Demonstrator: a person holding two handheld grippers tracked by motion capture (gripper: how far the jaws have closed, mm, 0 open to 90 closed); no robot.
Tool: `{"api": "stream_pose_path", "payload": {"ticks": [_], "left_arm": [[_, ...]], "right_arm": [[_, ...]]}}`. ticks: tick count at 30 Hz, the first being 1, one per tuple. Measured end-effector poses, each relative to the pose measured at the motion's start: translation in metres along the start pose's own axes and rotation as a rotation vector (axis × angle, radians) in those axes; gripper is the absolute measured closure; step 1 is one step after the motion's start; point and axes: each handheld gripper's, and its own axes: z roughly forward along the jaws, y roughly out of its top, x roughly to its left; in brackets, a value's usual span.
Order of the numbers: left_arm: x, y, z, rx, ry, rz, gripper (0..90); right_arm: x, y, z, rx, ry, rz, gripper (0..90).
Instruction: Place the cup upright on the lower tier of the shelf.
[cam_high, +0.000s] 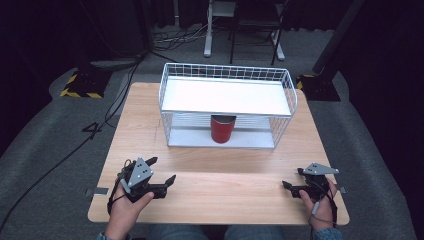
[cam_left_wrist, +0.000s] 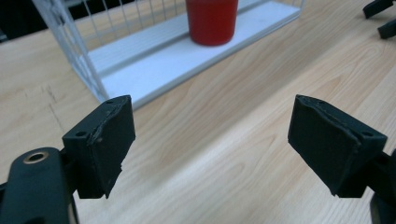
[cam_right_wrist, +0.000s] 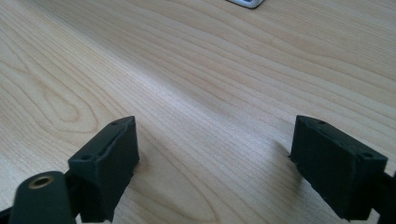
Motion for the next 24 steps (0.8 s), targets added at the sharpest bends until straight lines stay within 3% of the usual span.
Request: {"api": "stream_pose_path", "payload": {"ticks": [4,6,12,16,24], "left_arm": [[0.007,-0.012,-0.002,0.055,0.032,-0.011,15.4],[0.01,-0.018,-0.002,0.078,0.029,-0.008,15.5],[0.018,-0.036,-0.002,0.11,0.012,-0.055,15.5],[0.024,-0.046,0.0,0.166,0.02,-0.085,15.5],[0.03,-0.059,0.008,0.248,0.005,-0.094,15.5]], "right_arm": [[0.0,0.0,0.0,0.0,0.0,0.0,15.4],[0.0,0.0,0.0,0.0,0.0,0.0,15.4],[0.0,0.0,0.0,-0.001,-0.001,-0.001,15.4],[0.0,0.0,0.0,-0.001,-0.002,-0.001,15.4],[0.0,0.0,0.0,-0.001,-0.001,-0.001,15.4]]}}
